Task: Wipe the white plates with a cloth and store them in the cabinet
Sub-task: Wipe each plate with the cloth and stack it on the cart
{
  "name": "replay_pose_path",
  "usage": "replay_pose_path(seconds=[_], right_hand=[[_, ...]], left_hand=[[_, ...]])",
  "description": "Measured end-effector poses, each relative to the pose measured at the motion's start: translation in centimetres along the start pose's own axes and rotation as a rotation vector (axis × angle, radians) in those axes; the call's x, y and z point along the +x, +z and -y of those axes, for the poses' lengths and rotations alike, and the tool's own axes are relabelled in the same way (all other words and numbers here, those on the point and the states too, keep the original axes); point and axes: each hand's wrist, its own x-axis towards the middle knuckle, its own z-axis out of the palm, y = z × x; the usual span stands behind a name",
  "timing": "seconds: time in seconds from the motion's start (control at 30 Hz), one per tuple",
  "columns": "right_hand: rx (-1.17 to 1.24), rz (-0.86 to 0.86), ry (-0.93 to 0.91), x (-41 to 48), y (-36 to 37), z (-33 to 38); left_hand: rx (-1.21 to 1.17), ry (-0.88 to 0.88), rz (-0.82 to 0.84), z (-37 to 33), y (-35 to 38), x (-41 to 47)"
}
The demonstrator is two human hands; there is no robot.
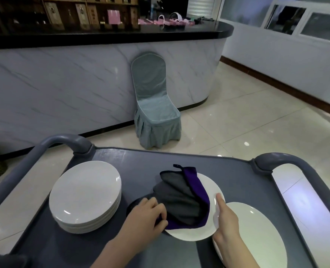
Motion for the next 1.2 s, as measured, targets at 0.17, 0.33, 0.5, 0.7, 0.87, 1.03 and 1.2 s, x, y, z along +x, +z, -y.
replay_pose_path(seconds=[0.17, 0.33, 0.5, 0.7, 0.87, 1.03, 1.2], right_hand=[[0.031, -0.009, 0.001, 0.1, 0.3, 0.1], [0.082, -0.032, 0.001, 0.1, 0.8, 0.1], [-0.026, -0.051, -0.012, -0.3, 2.0, -0.1], [-0.076, 0.009, -0.060, -1.4, 2.5, 0.2], [-0.068, 0.008, -0.094, -1.9, 3.1, 0.5], [-0.143, 0.069, -0.125, -3.0, 3.9, -1.0], [-0.193, 0.067, -0.222, -3.6, 4.0, -1.1]], left_hand=[[-0.027, -0.132, -0.018, -0.5, -0.1, 0.2], [-0.064, -0.092, -0.056, -0.6, -0.8, -0.2], [-0.717, -0.061, 0.072, -4.2, -1.3, 1.0], [-0.210, 0.083, -0.189, 0.0, -1.2, 1.4], [-0.045, 0.392, -0.037, -1.3, 0.7, 0.3], [-0.015, 0.268, 0.058, -2.6, 1.5, 2.0], [0.263, -0.110, 0.031, -0.3, 0.5, 4.8]])
